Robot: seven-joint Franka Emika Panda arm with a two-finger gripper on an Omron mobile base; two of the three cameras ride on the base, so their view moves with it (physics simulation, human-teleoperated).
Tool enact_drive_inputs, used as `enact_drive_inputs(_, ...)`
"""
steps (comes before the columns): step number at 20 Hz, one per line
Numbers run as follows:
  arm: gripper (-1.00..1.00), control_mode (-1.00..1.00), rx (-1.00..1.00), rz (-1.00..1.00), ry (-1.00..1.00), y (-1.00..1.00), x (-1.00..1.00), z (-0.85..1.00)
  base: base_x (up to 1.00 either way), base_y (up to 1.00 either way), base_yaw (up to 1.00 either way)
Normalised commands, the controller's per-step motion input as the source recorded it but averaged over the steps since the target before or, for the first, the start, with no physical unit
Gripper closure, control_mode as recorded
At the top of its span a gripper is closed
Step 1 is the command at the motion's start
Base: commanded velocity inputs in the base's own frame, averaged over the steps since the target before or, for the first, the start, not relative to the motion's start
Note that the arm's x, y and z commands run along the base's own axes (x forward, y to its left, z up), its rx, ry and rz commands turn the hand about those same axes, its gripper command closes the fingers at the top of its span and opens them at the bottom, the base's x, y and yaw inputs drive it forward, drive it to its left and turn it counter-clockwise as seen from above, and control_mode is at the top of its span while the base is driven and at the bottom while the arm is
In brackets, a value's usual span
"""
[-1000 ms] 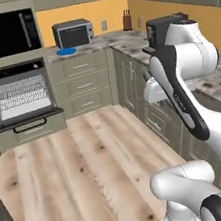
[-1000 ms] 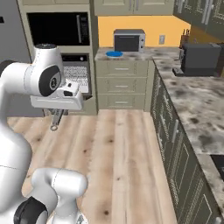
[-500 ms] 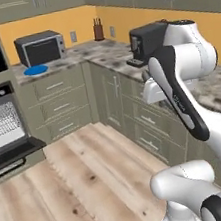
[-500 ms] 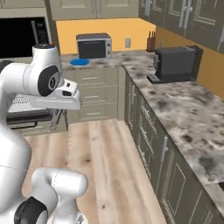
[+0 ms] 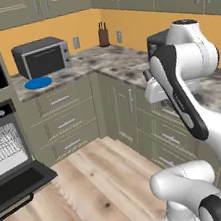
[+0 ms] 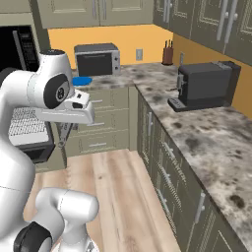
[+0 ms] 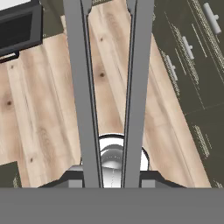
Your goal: Pick up the tongs from the counter and place them near the plate next to the oven.
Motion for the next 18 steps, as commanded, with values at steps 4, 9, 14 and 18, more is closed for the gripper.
enact_drive_inputs(4,1.00,1.00,0.00,0.00,0.00,0.00,0.00,0.00,1.00,-0.19,0.23)
enact_drive_inputs(9,1.00,1.00,0.00,0.00,0.00,0.00,0.00,0.00,1.00,-0.22,0.22)
enact_drive_inputs(14,1.00,1.00,0.00,0.00,0.00,0.00,0.00,0.00,1.00,-0.64,0.20)
enact_drive_inputs(18,1.00,1.00,0.00,0.00,0.00,0.00,0.00,0.00,1.00,-0.52,0.21)
